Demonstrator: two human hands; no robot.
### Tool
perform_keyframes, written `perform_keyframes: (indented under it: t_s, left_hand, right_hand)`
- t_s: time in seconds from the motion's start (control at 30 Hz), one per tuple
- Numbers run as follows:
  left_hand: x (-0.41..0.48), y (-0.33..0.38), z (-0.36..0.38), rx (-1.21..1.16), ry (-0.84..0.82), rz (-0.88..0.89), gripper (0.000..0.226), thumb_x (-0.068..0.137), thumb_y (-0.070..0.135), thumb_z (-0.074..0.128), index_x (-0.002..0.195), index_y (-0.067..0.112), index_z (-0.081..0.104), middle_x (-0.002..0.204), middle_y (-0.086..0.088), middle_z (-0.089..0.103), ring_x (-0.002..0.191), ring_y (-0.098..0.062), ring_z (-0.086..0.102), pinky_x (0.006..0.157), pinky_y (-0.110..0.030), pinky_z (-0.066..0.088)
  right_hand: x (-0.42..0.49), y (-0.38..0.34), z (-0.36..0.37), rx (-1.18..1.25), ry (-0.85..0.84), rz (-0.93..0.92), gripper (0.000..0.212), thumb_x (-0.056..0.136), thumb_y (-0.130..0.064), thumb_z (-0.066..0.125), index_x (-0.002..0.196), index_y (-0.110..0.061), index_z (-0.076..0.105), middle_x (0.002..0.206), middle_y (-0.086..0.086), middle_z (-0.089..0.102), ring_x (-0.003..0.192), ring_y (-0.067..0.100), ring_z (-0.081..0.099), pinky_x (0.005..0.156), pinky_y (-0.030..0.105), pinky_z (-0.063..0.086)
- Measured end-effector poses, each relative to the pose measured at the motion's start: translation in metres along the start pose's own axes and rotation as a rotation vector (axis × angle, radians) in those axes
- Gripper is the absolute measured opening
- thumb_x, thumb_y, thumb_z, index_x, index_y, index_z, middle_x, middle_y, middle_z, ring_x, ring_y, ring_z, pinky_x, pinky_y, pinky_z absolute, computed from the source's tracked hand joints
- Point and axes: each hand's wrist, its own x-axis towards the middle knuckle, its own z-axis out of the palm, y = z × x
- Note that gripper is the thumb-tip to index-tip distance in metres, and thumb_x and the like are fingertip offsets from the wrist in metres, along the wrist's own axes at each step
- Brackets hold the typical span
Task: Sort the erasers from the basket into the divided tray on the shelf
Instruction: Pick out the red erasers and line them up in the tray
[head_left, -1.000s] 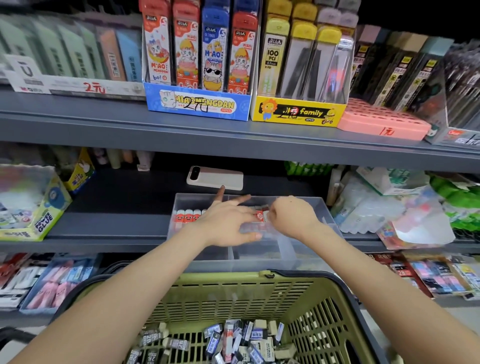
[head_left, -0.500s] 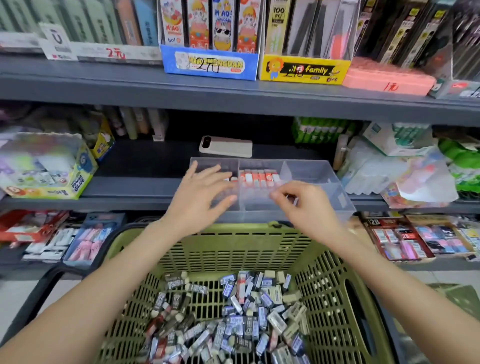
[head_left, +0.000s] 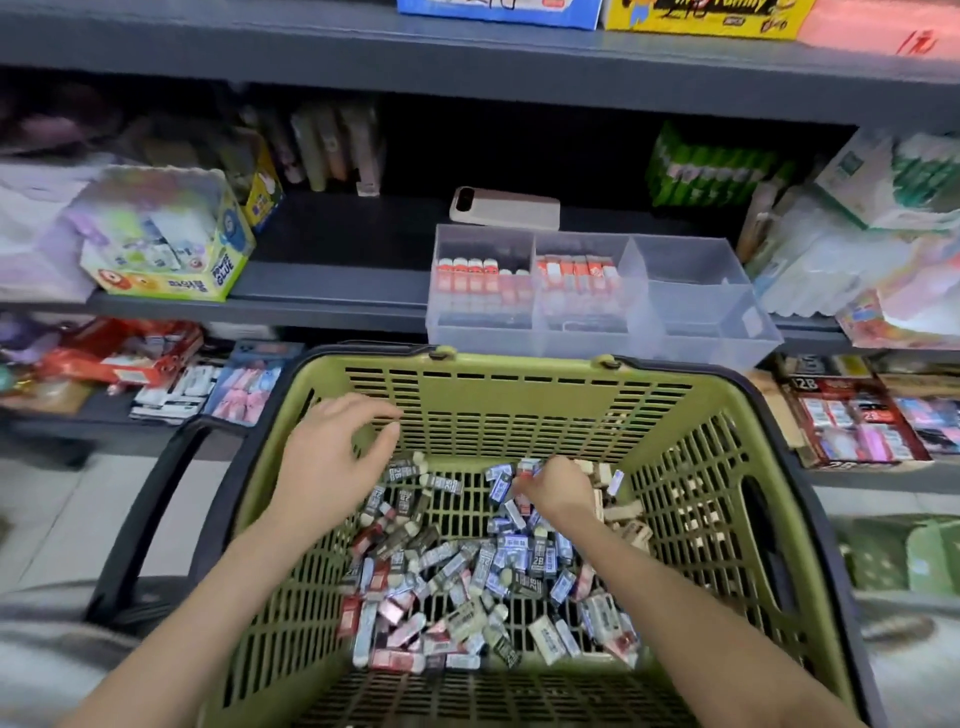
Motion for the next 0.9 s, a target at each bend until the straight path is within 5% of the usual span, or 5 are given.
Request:
perform_keyframes:
  t_s: [0.13,0.27,0.4,0.63,0.9]
  left_hand:
    - [-0.002,0.007,0.021,-0.167,-0.352,-0.257,0.02,0.092,0.023,0.059,0.11,0.019,0.065,0.11,0.007,0.064,0.102,-0.008,0.057,0.094,-0.027,0.046]
    - [-0.004,0.037,0.054,-0.674,-0.685,-0.628,0.042,0.09,0.041,0.054,0.121,0.014,0.057,0.135,-0.001,0.052,0.124,-0.022,0.049,0.101,-0.043,0.046]
    - [-0.014,0.053,0.086,-1.215,-0.713,-0.977,0.037,0.089,0.03,0.055,0.118,0.006,0.059,0.111,-0.019,0.068,0.099,-0.032,0.068,0.08,-0.043,0.057]
    - [-0.024,0.026,0.098,-0.964,-0.757,-0.921,0.024,0.093,0.023,0.053,0.111,0.01,0.061,0.103,-0.008,0.073,0.09,-0.022,0.068,0.084,-0.036,0.055]
    - [-0.02,0.022,0.099,-1.063,-0.767,-0.956,0.018,0.093,0.016,0.055,0.103,0.003,0.061,0.083,-0.008,0.069,0.068,-0.014,0.061,0.062,-0.023,0.051]
  right_hand:
    - [-0.007,-0.002,-0.01,0.303,-0.113,-0.063,0.041,0.081,-0.028,0.071,0.045,-0.016,0.055,0.038,-0.007,0.046,0.038,0.009,0.04,0.042,0.017,0.033]
    - [-0.043,-0.012,-0.039,0.664,-0.346,-0.356,0.015,0.078,-0.033,0.072,0.075,-0.019,0.075,0.073,0.0,0.071,0.062,0.006,0.059,0.051,0.012,0.042]
    - [-0.054,0.006,-0.052,0.599,-0.485,-0.461,0.009,0.084,-0.028,0.067,0.085,-0.027,0.075,0.081,0.001,0.071,0.069,0.011,0.059,0.064,0.017,0.049]
    - [-0.034,0.072,-0.037,-0.88,-0.27,-0.677,0.027,0.081,-0.033,0.068,0.108,-0.038,0.066,0.102,-0.008,0.054,0.107,0.016,0.045,0.085,0.032,0.034]
    - [-0.023,0.075,-0.019,-1.035,-0.184,-0.721,0.027,0.08,-0.048,0.064,0.106,-0.04,0.065,0.122,0.0,0.048,0.119,0.021,0.039,0.103,0.041,0.025]
